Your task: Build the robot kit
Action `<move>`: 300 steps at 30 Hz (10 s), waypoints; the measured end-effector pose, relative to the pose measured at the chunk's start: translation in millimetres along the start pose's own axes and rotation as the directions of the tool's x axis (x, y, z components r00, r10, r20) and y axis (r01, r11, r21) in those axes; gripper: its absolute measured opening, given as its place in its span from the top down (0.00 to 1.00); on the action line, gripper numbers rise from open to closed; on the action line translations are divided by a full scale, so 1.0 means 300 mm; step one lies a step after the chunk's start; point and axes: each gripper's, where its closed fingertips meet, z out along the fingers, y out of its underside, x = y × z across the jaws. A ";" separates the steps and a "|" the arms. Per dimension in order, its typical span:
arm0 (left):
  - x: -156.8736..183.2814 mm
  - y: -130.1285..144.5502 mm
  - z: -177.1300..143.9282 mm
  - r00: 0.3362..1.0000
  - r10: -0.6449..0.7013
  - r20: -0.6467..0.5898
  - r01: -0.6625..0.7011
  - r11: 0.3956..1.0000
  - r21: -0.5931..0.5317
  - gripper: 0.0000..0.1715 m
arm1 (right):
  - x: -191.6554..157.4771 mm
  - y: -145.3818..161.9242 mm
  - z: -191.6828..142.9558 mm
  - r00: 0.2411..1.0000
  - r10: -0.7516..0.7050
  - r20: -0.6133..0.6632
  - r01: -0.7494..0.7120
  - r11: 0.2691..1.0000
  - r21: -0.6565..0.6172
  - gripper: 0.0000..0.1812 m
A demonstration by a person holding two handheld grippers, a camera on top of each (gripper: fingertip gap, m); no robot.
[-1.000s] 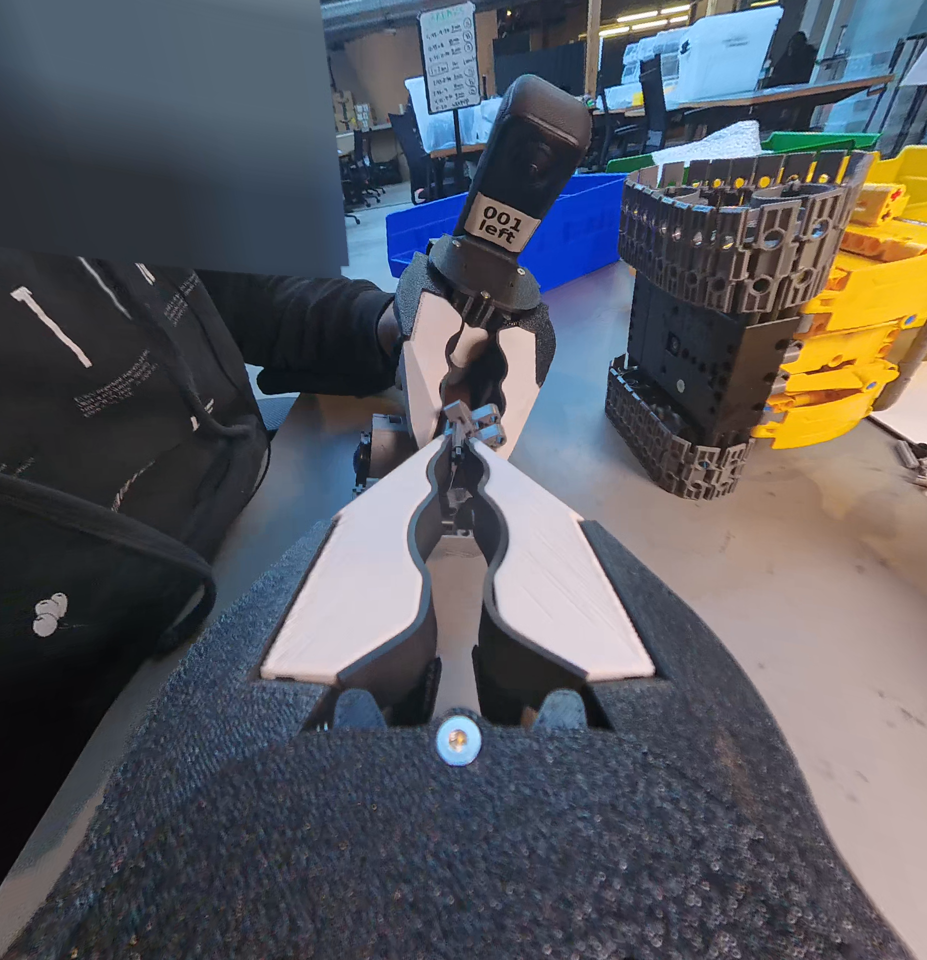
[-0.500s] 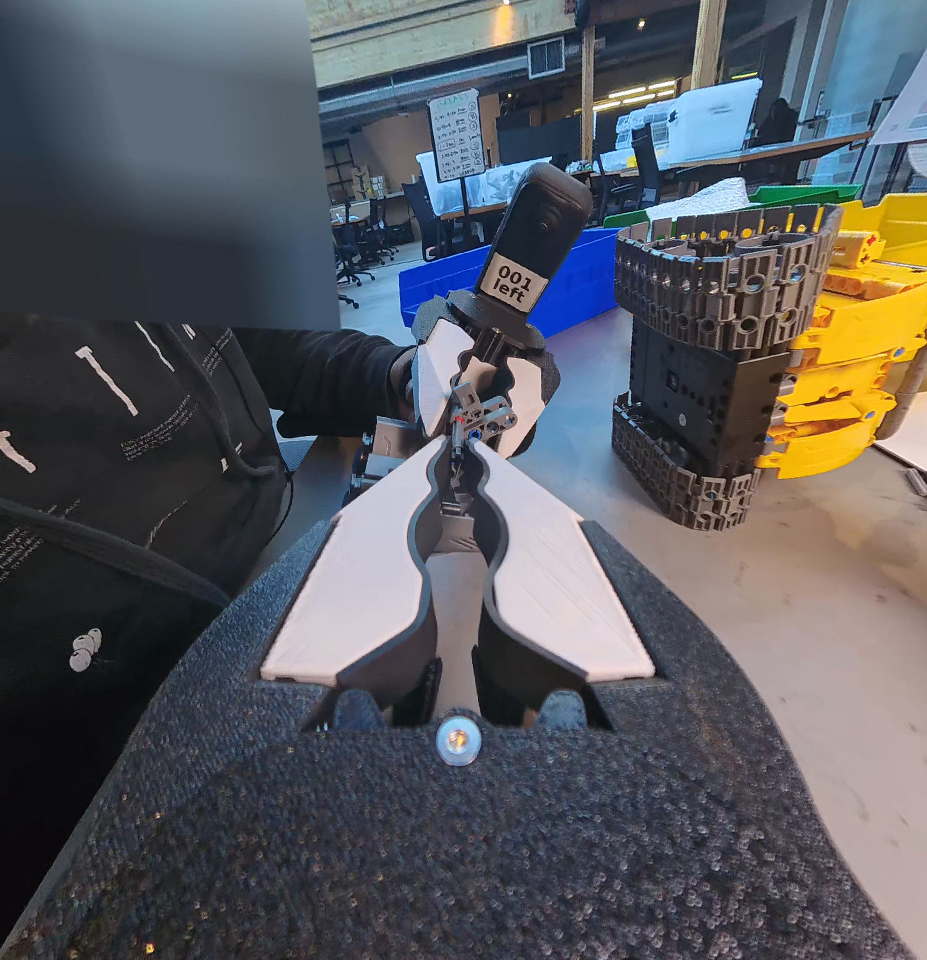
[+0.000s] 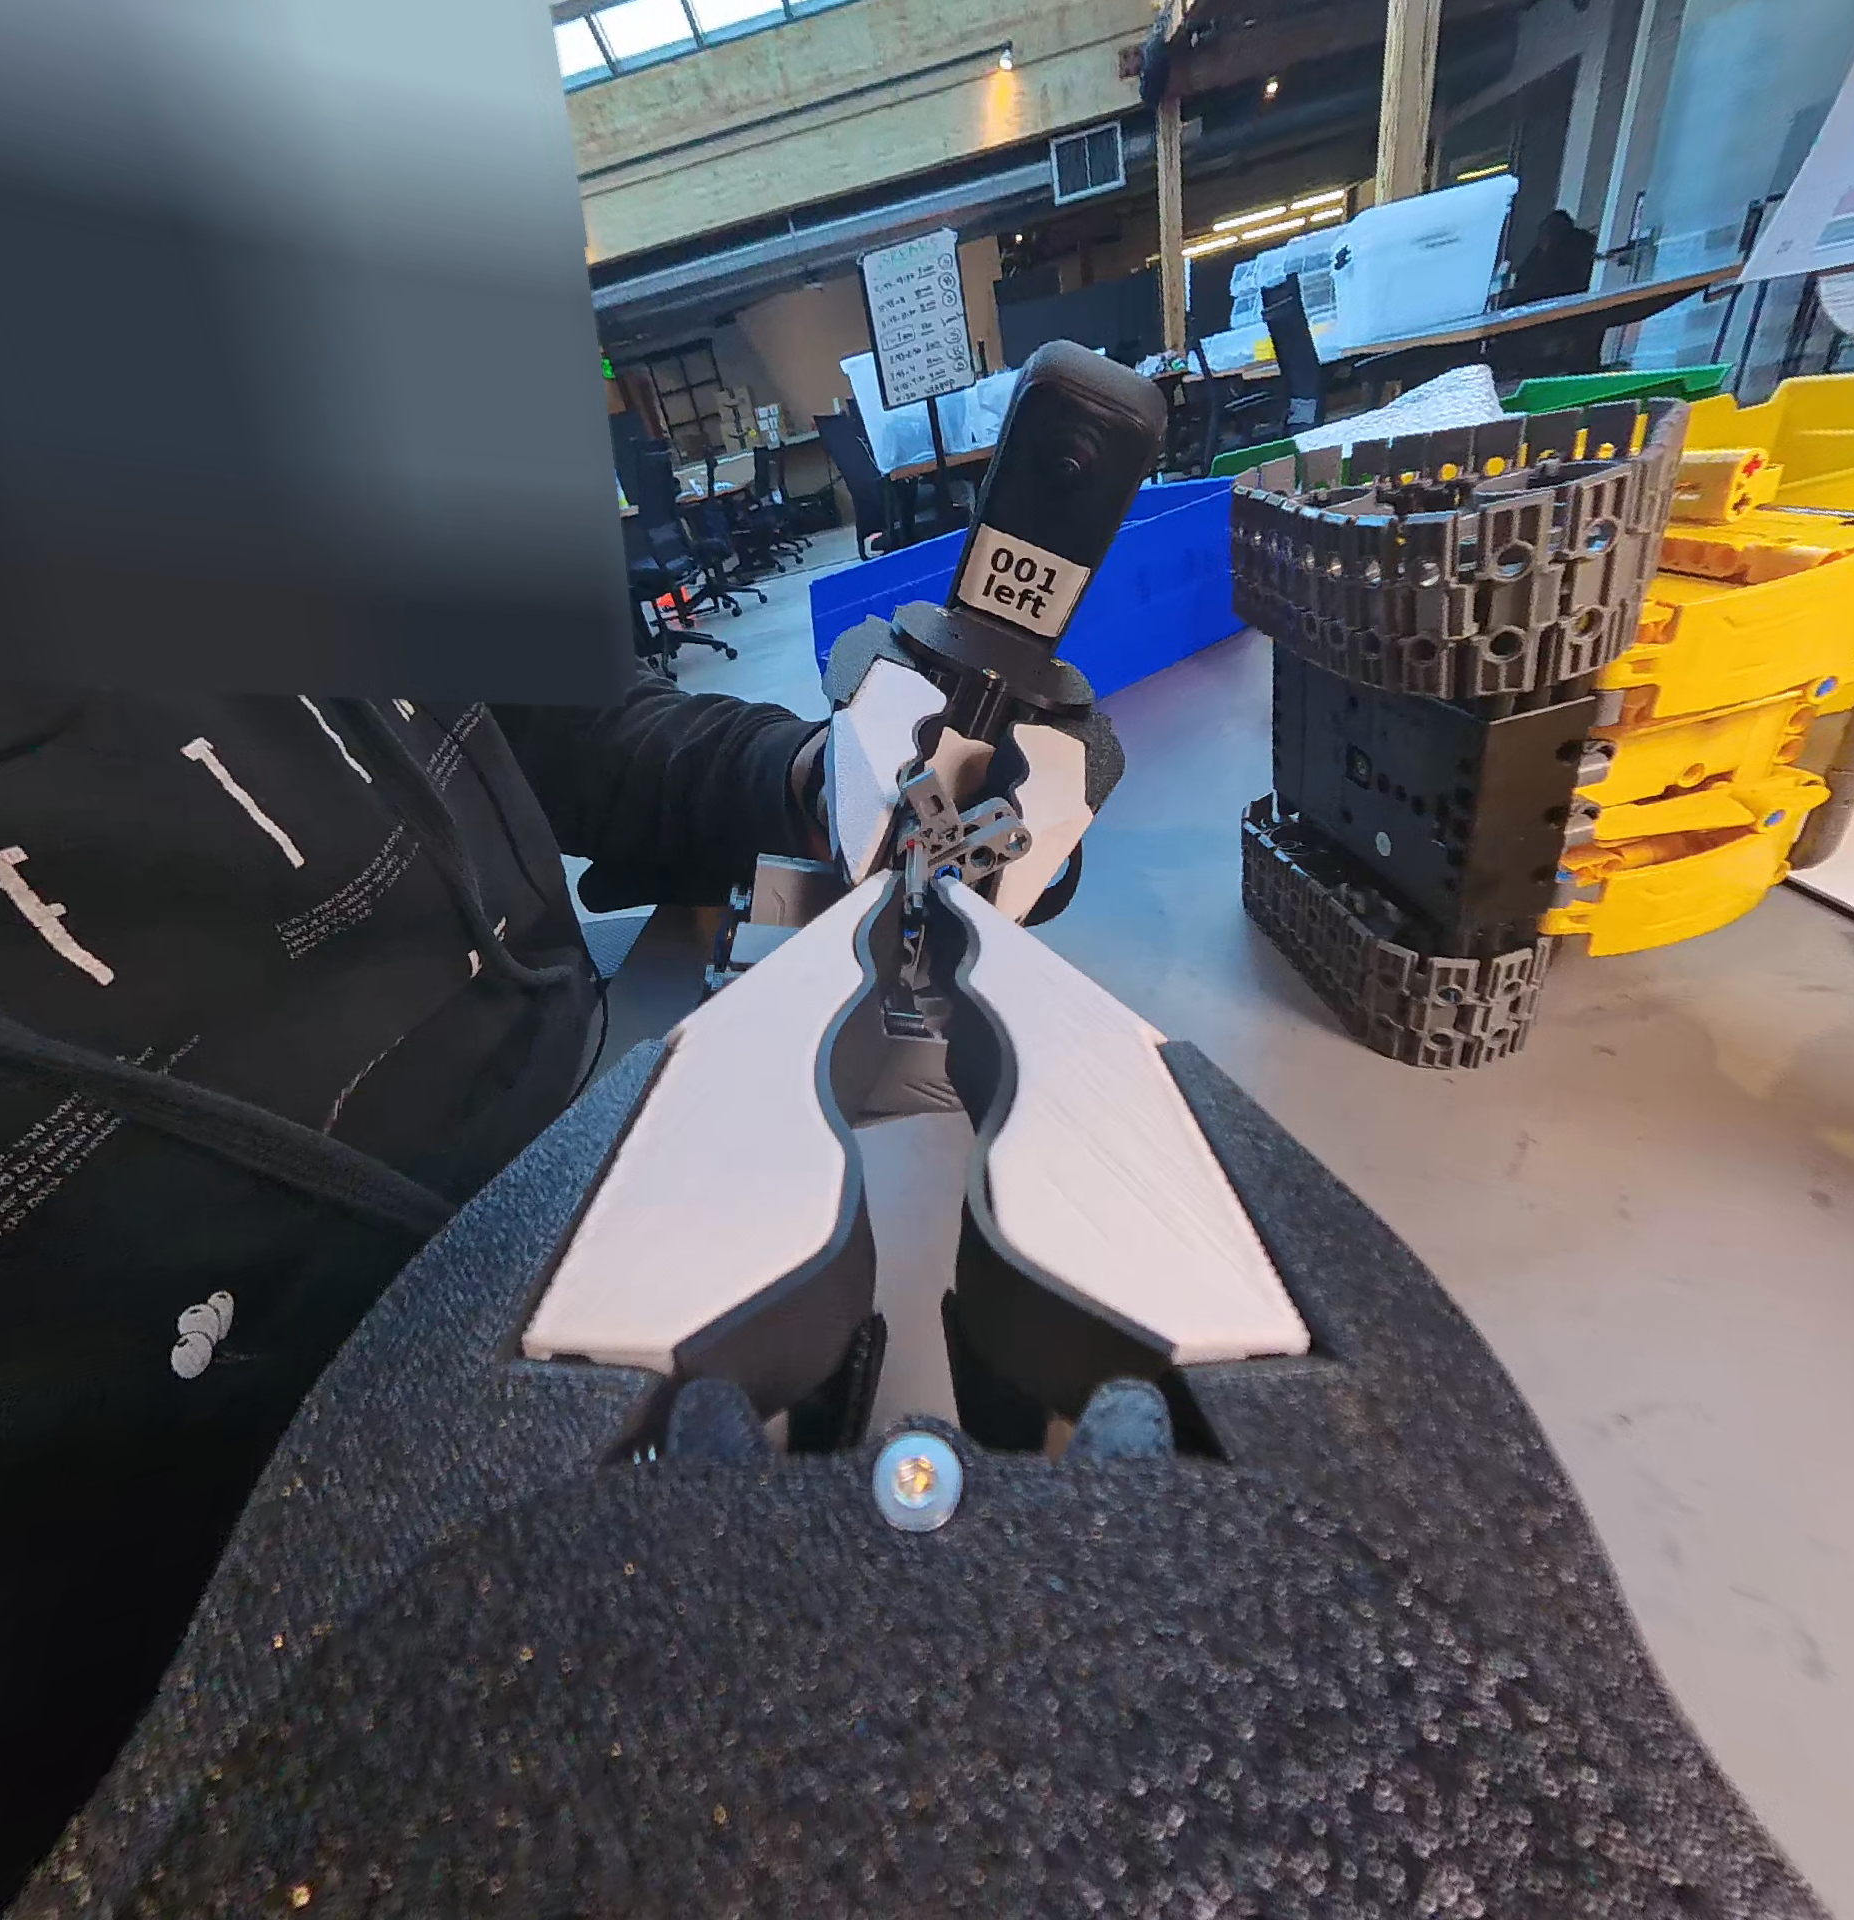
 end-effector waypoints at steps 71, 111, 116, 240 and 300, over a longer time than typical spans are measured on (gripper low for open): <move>0.098 0.040 0.033 0.982 -0.128 -0.141 0.111 0.987 -0.118 0.86 | -0.029 0.116 0.044 0.899 -0.438 -0.021 0.412 0.861 -0.299 0.99; 0.067 0.016 -0.001 0.804 0.560 0.198 -0.509 0.821 -0.258 0.99 | -0.061 0.054 0.063 0.913 -0.405 -0.047 0.384 0.892 -0.240 0.98; 0.100 -0.005 -0.002 0.867 0.475 0.151 -0.458 0.879 -0.134 0.98 | -0.102 -0.002 0.066 0.946 -0.323 -0.015 0.320 0.943 -0.095 0.95; 0.006 0.041 0.001 0.811 0.543 0.216 -0.456 0.819 -0.347 0.99 | -0.009 0.053 0.043 0.954 -0.298 -0.031 0.286 0.937 -0.199 1.00; 0.008 0.098 0.004 0.814 0.553 0.179 -0.450 0.795 -0.408 0.99 | -0.052 0.110 0.059 0.934 -0.356 0.039 0.350 0.885 -0.307 0.99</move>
